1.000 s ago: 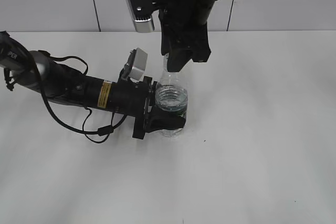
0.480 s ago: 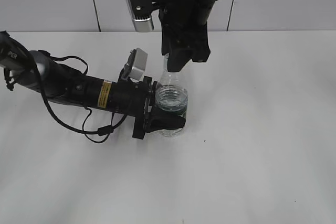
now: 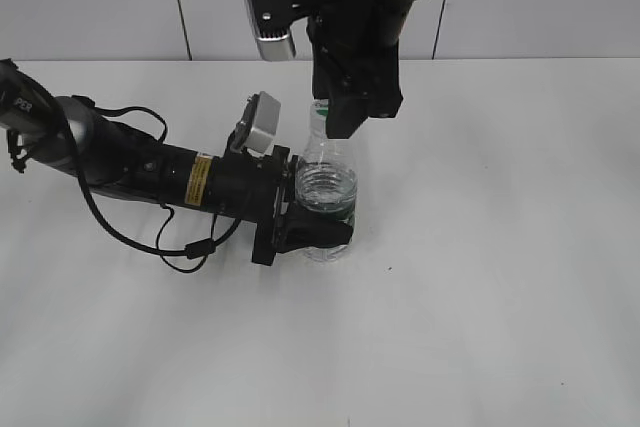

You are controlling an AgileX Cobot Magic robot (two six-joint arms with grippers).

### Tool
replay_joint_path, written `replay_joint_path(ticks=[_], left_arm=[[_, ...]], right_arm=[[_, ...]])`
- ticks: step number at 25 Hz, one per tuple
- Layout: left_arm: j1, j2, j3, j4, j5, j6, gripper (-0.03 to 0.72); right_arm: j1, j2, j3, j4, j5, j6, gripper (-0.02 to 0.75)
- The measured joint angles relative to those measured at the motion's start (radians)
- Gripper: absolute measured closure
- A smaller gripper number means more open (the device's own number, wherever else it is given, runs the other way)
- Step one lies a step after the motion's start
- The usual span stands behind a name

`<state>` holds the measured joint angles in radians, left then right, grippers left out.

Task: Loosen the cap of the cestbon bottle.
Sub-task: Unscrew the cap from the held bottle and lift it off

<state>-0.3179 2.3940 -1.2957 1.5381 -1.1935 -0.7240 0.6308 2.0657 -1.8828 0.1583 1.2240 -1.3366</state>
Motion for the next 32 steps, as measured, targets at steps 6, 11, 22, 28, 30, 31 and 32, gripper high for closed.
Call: replay_joint_path(ticks=[6,11,22,28,30,31,32], left_arm=[[0.000,0.000,0.000,0.003,-0.001,0.000,0.276],[0.000,0.000,0.000,0.003,-0.001,0.000,0.276],[0.000,0.000,0.000,0.003,-0.001,0.000,0.276],[0.000,0.000,0.000,0.004,0.003,0.000,0.276],[0.000,0.000,0.000,0.004,0.006,0.000,0.276],[0.000,0.000,0.000,0.004,0.008,0.000,0.276],[0.000,0.000,0.000,0.004,0.008,0.000,0.276]], right_arm=[[0.000,0.000,0.000,0.001,-0.001,0.071,0.286],[0.000,0.000,0.000,0.031,-0.002,0.203,0.285],[0.000,0.000,0.000,0.034,-0.002,0.431,0.285],[0.000,0.000,-0.002,0.034,-0.002,0.541,0.285],[0.000,0.000,-0.010,0.034,-0.002,0.580,0.285],[0.000,0.000,-0.019,0.034,-0.002,0.601,0.285],[0.000,0.000,-0.031,0.034,-0.002,0.629,0.285]])
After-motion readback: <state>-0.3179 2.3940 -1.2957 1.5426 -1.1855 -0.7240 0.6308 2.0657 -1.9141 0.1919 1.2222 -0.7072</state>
